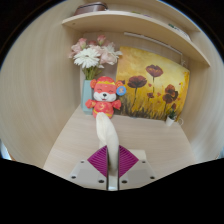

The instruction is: Fold towel

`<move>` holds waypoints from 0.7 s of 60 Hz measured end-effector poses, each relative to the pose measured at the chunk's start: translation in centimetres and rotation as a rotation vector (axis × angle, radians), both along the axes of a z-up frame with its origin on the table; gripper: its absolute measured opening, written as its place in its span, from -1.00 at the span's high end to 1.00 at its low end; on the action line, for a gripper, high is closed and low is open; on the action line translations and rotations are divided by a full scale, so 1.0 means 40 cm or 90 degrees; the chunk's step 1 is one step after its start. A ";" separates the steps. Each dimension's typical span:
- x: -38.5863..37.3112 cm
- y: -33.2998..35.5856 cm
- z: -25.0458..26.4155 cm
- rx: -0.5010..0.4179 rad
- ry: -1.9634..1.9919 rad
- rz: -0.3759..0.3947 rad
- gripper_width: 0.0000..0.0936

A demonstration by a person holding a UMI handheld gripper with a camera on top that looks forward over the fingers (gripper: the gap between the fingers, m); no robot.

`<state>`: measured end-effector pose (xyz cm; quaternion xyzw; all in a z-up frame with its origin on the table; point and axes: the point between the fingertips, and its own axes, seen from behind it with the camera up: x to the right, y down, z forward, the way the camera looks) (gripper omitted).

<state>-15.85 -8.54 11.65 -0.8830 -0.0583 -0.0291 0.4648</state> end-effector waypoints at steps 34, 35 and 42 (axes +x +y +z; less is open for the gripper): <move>0.336 -0.071 -0.125 -0.091 0.017 0.008 -0.56; 0.336 -0.072 -0.107 -0.087 0.015 0.008 -0.58; 0.330 -0.094 0.037 -0.045 0.014 0.012 -0.60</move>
